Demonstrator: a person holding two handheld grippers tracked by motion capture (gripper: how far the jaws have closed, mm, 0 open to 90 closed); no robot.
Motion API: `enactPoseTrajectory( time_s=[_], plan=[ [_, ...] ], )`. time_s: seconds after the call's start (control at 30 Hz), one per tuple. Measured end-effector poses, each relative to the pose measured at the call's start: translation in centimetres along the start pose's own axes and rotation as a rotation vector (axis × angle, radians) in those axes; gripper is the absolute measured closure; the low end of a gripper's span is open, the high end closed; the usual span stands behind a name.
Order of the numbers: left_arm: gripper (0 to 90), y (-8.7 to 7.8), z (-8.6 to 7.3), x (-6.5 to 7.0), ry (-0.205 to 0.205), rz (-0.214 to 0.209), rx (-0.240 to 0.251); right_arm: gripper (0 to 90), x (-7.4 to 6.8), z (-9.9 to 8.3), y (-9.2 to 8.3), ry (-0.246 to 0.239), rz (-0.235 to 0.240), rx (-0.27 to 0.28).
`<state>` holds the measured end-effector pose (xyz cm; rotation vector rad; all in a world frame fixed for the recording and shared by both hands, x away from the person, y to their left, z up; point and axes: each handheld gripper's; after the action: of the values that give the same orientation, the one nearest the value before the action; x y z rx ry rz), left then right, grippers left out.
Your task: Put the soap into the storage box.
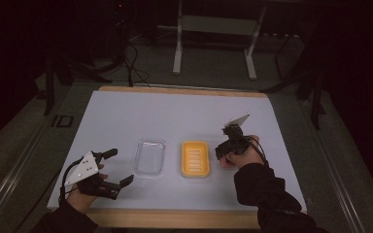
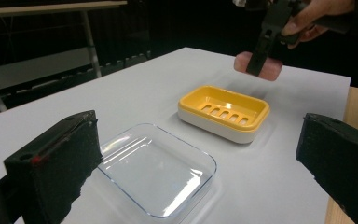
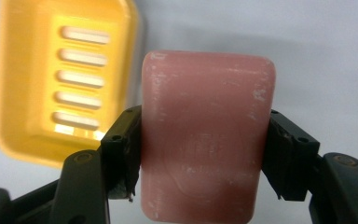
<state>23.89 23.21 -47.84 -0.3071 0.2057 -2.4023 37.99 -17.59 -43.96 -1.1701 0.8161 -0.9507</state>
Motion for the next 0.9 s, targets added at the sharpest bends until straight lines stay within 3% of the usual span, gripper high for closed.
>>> enactPoseTrajectory(
  time_s=[0.2,0.37,0.4,0.57,0.9],
  plan=[
    [0.1,0.0,0.0,0.0,0.0,-0.003,0.0,37.1,-1.2,1.2,-2.2,0.028,0.022,0.025],
    [0.1,0.0,0.0,0.0,0.0,-0.005,0.0,37.1,-1.9,2.0,-3.1,0.025,0.013,0.041],
    [0.1,0.0,0.0,0.0,0.001,-0.005,-0.001,37.1,-2.4,2.4,-3.6,0.046,0.036,0.059],
    [0.1,0.0,0.0,0.0,0.001,-0.006,-0.001,37.1,-3.7,2.9,-4.1,0.019,0.013,0.067],
    [0.1,0.0,0.0,0.0,0.001,-0.008,0.0,37.1,-6.9,3.9,-4.6,-0.021,0.041,0.091]
  ],
)
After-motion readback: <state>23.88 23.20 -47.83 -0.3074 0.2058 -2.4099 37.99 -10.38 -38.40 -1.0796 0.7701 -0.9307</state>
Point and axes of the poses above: each handheld gripper's, and its own axes: y roughly forward along the jaws, z roughly out of its top, x roughly to its right, and after that the axes turned 11 degrees about -y, right-handed
